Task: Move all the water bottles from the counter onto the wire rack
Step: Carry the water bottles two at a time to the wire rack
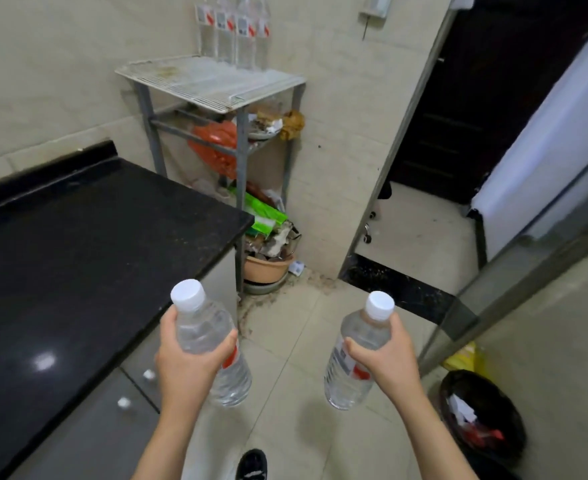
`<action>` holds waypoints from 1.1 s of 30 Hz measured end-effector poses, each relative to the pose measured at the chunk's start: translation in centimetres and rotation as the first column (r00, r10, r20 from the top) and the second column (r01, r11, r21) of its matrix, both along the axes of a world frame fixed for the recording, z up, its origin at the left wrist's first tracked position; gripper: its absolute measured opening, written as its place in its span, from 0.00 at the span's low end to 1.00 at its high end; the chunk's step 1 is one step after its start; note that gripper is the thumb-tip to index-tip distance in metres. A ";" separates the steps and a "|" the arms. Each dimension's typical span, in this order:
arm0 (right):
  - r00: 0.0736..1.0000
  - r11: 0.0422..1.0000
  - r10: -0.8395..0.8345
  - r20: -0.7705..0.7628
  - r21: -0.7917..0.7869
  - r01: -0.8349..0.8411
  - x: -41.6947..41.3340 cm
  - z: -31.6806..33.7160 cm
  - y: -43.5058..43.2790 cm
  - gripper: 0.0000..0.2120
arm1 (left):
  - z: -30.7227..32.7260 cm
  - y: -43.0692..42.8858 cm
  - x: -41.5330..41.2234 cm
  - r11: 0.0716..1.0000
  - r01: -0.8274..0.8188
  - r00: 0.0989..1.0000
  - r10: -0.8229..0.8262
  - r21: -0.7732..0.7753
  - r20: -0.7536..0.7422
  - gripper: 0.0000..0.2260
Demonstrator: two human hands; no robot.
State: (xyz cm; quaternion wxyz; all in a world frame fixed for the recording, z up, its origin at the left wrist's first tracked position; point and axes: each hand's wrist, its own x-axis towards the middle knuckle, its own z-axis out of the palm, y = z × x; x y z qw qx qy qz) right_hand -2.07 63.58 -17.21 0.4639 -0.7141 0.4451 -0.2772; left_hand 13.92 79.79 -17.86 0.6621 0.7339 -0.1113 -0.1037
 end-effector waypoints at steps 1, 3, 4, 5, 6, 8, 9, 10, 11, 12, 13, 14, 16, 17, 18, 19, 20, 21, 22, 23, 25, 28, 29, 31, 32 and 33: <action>1.000 1.000 0.014 -0.006 -0.005 -0.014 1.1 0.4 -1.5 0.21 | 0.3 -1.4 1.0 1.000 0.012 1.000 -0.012 -0.002 0.005 0.34; 1.000 1.000 0.014 -0.009 -0.003 -0.014 3.2 1.0 -4.3 0.22 | 1.1 -3.9 2.8 0.999 0.032 0.999 -0.033 0.014 0.028 0.36; 1.000 1.000 0.005 -0.010 0.000 -0.005 4.2 1.2 -5.5 0.23 | 1.5 -5.1 3.7 0.999 0.031 0.999 -0.032 0.020 0.036 0.35; 1.000 1.000 -0.001 -0.005 0.003 0.001 5.1 1.4 -6.6 0.23 | 1.9 -6.3 4.6 0.999 0.026 0.998 -0.027 0.023 0.048 0.33; 1.000 1.000 -0.004 0.006 0.004 0.004 5.8 1.4 -7.8 0.24 | 2.1 -7.6 5.5 0.999 0.023 0.998 -0.025 0.025 0.058 0.32; 1.000 1.000 -0.007 0.027 0.005 0.007 6.9 1.2 -9.8 0.23 | 2.3 -9.8 6.9 0.999 0.028 0.997 -0.030 0.035 0.064 0.32; 0.999 1.000 -0.013 0.039 0.005 0.013 7.4 1.0 -10.8 0.23 | 2.3 -10.9 7.4 0.999 0.034 0.997 -0.037 0.043 0.068 0.33; 0.998 1.000 -0.022 0.055 0.009 0.022 7.8 0.9 -11.9 0.23 | 2.3 -12.1 7.9 0.998 0.036 0.997 -0.039 0.046 0.070 0.34; 0.997 0.999 -0.030 0.069 0.016 0.029 8.3 0.7 -13.1 0.22 | 2.3 -13.3 8.3 0.998 0.031 0.997 -0.034 0.047 0.069 0.35; 0.996 0.999 -0.030 0.084 0.025 0.028 8.8 0.5 -14.5 0.22 | 2.4 -14.6 8.7 0.998 0.026 0.997 -0.029 0.049 0.066 0.35; 0.995 0.999 -0.021 0.097 0.032 0.018 9.3 0.3 -16.0 0.22 | 2.4 -16.1 9.0 0.998 0.020 0.998 -0.023 0.055 0.066 0.34; 0.994 0.999 -0.003 0.109 0.034 -0.001 9.8 0.2 -17.6 0.22 | 2.2 -17.5 9.4 0.998 0.014 0.997 -0.018 0.064 0.071 0.33; 0.990 0.998 0.047 0.133 0.024 -0.051 11.0 0.0 -21.0 0.22 | 2.2 -20.7 10.1 0.998 0.005 0.997 -0.011 0.068 0.079 0.33; 0.986 0.997 0.069 0.149 0.007 -0.071 11.6 0.2 -22.8 0.23 | 2.3 -22.4 10.6 0.998 -0.002 0.996 -0.003 0.059 0.085 0.33; 0.983 0.997 0.082 0.163 -0.014 -0.081 12.3 0.3 -24.7 0.24 | 2.4 -24.2 11.1 0.999 -0.018 0.995 0.014 0.041 0.099 0.32; 0.980 0.995 0.097 0.173 -0.035 -0.092 13.0 0.6 -26.8 0.24 | 2.8 -26.1 11.6 0.999 -0.040 0.993 0.038 0.019 0.113 0.32; 0.979 0.993 0.115 0.171 -0.055 -0.107 13.6 0.8 -28.8 0.24 | 3.2 -28.1 12.0 0.998 -0.064 0.990 0.064 -0.005 0.127 0.31; 0.977 0.988 0.139 0.160 -0.086 -0.126 14.4 1.0 -30.9 0.23 | 3.7 -30.0 12.5 0.996 -0.087 0.986 0.089 -0.022 0.143 0.31; 0.975 0.982 0.163 0.148 -0.121 -0.146 15.2 1.3 -33.1 0.21 | 4.1 -31.8 13.1 0.993 -0.113 0.980 0.116 -0.026 0.163 0.30; 0.973 0.974 0.188 0.130 -0.150 -0.168 16.2 1.7 -35.2 0.21 | 4.7 -33.5 13.6 0.990 -0.142 0.972 0.144 -0.026 0.185 0.30; 0.965 0.959 0.237 0.112 -0.188 -0.213 18.4 3.0 -39.0 0.23 | 6.3 -36.4 14.8 0.981 -0.187 0.954 0.193 -0.048 0.228 0.30; 0.933 0.926 0.332 0.136 -0.233 -0.296 22.3 5.8 -43.7 0.21 | 9.0 -39.6 17.5 0.971 -0.217 0.929 0.238 -0.105 0.285 0.31; 0.916 0.910 0.372 0.148 -0.250 -0.330 23.6 6.8 -44.9 0.20 | 9.8 -40.4 18.4 0.969 -0.219 0.922 0.245 -0.119 0.300 0.31; 0.884 0.884 0.427 0.191 -0.293 -0.363 26.6 8.5 -47.1 0.22 | 11.3 -41.7 20.7 0.959 -0.251 0.903 0.280 -0.128 0.325 0.33; 0.866 0.875 0.447 0.223 -0.309 -0.372 28.3 9.5 -47.9 0.23 | 12.2 -42.4 22.0 0.953 -0.278 0.891 0.303 -0.122 0.338 0.37; 0.843 0.864 0.473 0.256 -0.320 -0.388 30.1 10.5 -48.5 0.25 | 13.1 -43.0 23.5 0.945 -0.302 0.879 0.326 -0.123 0.349 0.40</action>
